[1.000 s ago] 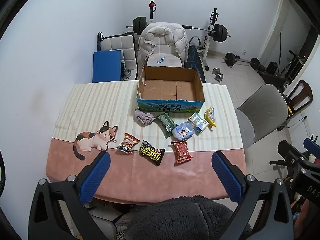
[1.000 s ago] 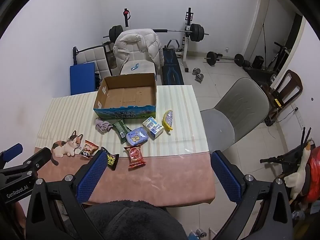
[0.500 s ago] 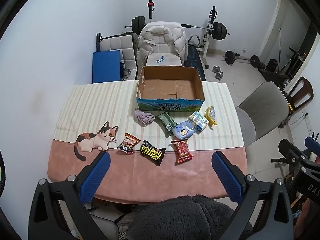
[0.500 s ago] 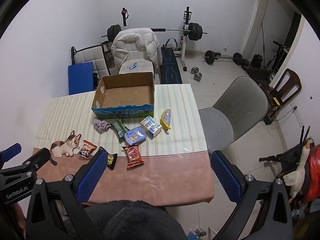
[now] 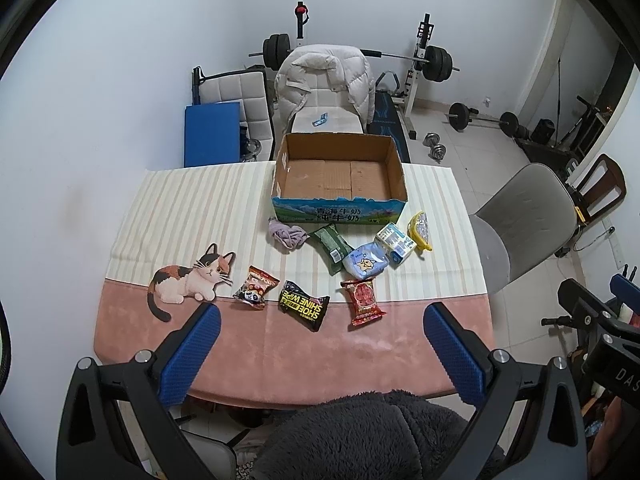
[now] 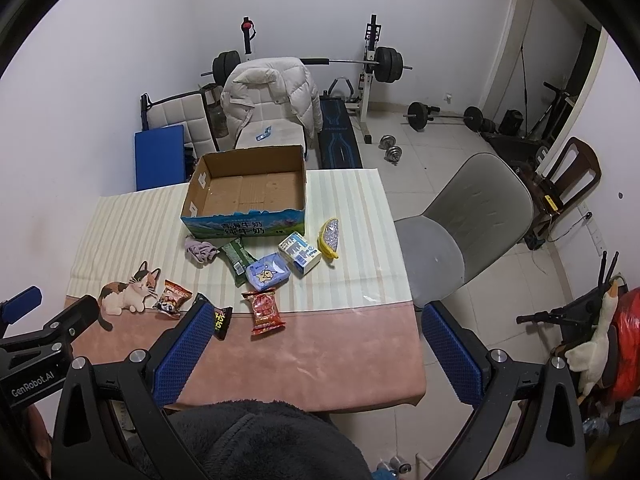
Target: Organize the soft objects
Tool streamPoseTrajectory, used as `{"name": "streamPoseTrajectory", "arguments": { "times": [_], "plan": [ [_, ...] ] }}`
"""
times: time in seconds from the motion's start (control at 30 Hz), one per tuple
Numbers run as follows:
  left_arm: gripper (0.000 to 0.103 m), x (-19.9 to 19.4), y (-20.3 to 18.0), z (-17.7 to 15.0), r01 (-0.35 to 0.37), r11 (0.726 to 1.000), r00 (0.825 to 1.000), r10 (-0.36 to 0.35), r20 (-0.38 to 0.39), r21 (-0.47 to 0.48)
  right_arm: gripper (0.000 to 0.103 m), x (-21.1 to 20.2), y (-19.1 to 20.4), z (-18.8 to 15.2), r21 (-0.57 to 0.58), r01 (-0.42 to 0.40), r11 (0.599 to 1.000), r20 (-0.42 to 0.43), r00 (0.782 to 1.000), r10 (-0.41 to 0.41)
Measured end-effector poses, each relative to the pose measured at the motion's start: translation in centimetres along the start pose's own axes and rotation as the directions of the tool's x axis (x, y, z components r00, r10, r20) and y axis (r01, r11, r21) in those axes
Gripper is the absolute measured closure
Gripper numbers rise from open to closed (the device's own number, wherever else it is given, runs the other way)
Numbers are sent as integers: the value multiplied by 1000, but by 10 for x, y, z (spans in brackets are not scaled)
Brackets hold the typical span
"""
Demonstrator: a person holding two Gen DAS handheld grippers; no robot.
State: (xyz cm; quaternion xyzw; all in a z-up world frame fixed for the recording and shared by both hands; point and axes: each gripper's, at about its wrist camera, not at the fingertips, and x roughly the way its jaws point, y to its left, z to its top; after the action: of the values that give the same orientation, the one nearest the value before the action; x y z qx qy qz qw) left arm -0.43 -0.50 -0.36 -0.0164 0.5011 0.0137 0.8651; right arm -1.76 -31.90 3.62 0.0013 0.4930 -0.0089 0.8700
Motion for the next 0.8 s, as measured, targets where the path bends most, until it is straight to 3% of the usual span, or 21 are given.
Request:
{"name": "streamPoseTrajectory", "arguments": {
  "times": [0.8],
  "plan": [
    [0,-4,5,2,4,1000,1000,-4,6,-5,0,-6,-6,-4,2,3,1000,6,1000,-3]
  ]
}}
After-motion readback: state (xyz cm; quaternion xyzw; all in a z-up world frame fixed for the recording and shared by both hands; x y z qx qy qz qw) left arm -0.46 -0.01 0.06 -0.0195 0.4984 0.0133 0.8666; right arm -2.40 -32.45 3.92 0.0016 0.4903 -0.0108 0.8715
